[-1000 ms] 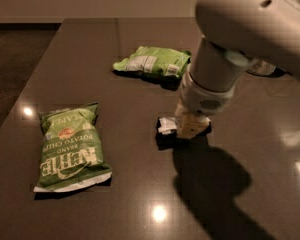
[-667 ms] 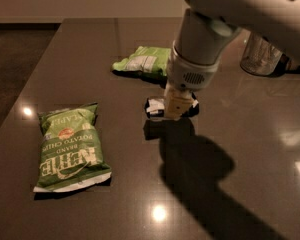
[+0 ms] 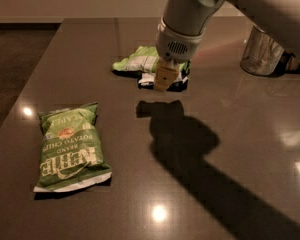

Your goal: Move rxbar blueberry near green jalapeno chip bag

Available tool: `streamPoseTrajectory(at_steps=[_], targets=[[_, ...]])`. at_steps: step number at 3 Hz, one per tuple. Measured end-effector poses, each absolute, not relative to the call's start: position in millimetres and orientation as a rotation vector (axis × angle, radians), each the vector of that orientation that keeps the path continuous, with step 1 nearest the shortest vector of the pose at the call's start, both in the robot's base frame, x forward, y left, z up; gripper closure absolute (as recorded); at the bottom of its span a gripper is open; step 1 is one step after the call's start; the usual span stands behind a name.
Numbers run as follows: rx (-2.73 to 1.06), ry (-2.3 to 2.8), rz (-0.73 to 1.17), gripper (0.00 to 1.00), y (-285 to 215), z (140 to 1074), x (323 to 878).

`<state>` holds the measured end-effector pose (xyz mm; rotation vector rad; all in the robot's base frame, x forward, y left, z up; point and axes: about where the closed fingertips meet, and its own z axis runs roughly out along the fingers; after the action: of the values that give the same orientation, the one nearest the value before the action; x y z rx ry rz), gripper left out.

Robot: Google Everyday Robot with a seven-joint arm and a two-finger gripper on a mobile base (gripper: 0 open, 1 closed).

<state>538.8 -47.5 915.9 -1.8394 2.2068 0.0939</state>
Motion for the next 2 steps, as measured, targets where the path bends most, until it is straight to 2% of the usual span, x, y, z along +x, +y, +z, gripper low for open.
streamPoseTrajectory(at_steps=[2], targets=[[-1.706, 2.300, 0.087, 1.00, -57, 899, 577]])
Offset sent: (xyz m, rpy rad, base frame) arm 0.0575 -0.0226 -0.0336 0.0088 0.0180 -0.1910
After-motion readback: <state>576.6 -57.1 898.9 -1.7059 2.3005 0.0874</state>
